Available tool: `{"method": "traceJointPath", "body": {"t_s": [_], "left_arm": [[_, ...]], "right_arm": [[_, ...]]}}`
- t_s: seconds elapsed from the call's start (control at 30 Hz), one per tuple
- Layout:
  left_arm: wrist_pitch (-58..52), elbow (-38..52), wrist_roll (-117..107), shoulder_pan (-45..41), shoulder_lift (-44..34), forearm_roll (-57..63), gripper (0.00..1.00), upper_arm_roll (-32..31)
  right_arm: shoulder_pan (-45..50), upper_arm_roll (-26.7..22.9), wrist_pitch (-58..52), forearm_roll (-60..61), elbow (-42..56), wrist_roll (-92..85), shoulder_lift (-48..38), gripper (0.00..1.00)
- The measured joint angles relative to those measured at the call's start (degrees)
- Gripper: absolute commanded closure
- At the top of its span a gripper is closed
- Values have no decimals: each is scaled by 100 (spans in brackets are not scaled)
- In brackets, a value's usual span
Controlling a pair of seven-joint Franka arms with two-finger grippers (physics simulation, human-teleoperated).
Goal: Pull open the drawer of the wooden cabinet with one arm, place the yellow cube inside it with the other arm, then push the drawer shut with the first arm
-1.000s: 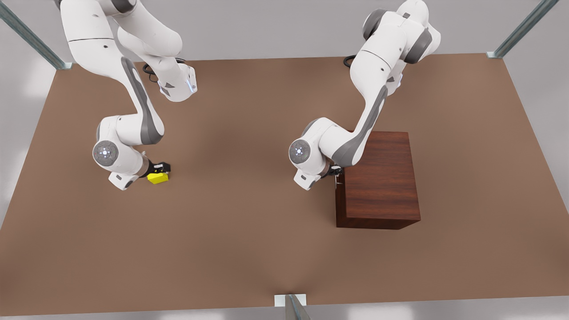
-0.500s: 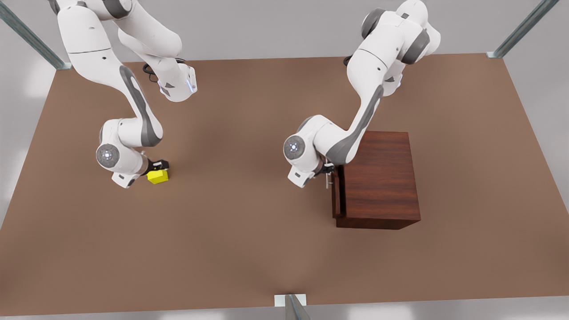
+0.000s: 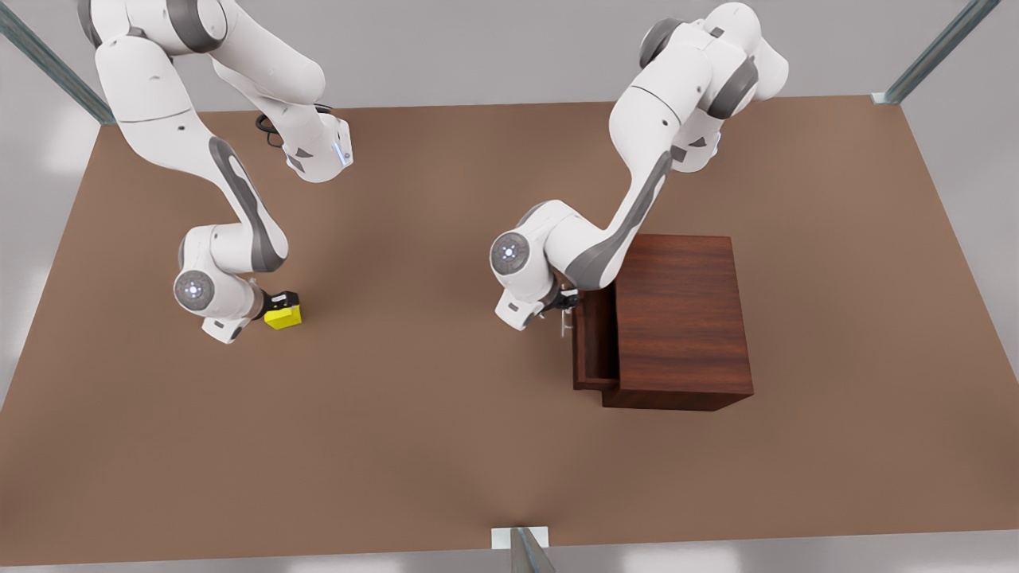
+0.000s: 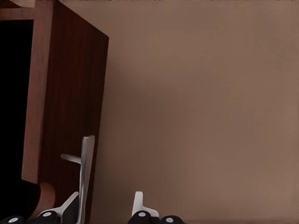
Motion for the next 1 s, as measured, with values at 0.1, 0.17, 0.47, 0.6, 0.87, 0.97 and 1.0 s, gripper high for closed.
{"method": "traceJointPath", "body": {"t_s": [0.1, 0.17, 0.47, 0.6, 0.87, 0.97, 1.0], "left_arm": [[16, 43, -25, -81, 6, -37, 37, 2], [17, 59, -43, -132, 6, -52, 37, 4], [37, 251, -114, -212, 69, -68, 37, 4], [71, 374, -138, -212, 152, -64, 38, 4], [194, 562, -173, -254, 232, -62, 39, -6], [136, 968, -182, -247, 234, -68, 26, -213], [36, 1268, -184, -235, 182, -123, 14, -303]], "right_arm": [[9, 0, 21, -22, 14, -31, 140, 0], [-16, 0, 45, -30, 42, -48, 257, 0], [-96, 1, 136, -82, 78, -134, 405, 33], [-94, 18, 122, -90, 177, -161, 361, 33], [-108, 486, -404, 29, 898, -179, -246, 33], [-107, 660, -764, 159, 1367, -174, -304, 33], [-112, 749, -880, 184, 1509, -165, -322, 33]]}}
